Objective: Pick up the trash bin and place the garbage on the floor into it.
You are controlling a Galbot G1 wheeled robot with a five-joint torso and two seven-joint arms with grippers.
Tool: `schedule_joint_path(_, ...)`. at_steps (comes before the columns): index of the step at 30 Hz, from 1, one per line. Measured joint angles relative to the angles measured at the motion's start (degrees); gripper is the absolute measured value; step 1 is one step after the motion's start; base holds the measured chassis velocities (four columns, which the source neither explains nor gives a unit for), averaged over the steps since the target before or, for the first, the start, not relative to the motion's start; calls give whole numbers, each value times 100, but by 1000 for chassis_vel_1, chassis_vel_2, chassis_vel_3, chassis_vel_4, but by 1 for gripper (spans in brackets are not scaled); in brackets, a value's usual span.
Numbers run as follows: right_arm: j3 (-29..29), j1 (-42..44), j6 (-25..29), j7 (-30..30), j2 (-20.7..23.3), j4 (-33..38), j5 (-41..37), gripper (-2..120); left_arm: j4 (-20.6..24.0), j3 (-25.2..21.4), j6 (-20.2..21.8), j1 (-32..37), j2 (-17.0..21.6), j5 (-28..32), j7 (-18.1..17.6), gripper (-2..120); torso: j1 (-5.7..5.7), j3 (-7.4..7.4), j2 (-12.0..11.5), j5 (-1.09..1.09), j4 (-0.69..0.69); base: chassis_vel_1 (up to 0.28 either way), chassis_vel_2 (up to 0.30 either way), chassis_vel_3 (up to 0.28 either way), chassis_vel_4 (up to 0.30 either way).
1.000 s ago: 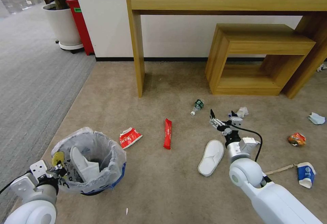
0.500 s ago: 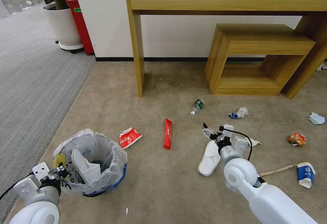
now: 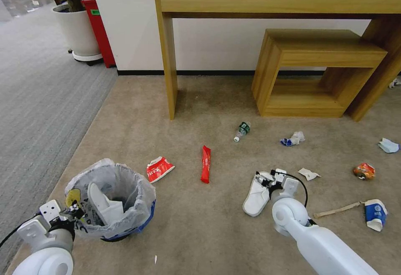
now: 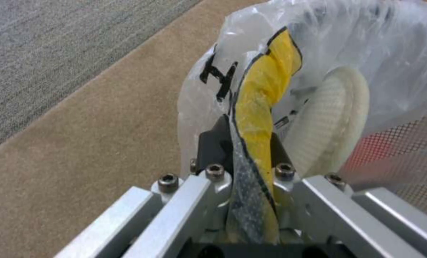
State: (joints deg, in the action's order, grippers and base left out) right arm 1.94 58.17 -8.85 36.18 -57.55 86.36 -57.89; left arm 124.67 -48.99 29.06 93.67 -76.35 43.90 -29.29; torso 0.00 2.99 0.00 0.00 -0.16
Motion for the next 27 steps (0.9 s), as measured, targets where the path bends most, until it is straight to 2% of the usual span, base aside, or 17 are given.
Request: schedule_joint_path(27,-117,-441,470,-420,-899,-1835,462,99,-19,62,-35,9,129,24,7,3,0,0,0,0,1,0,0,0,0)
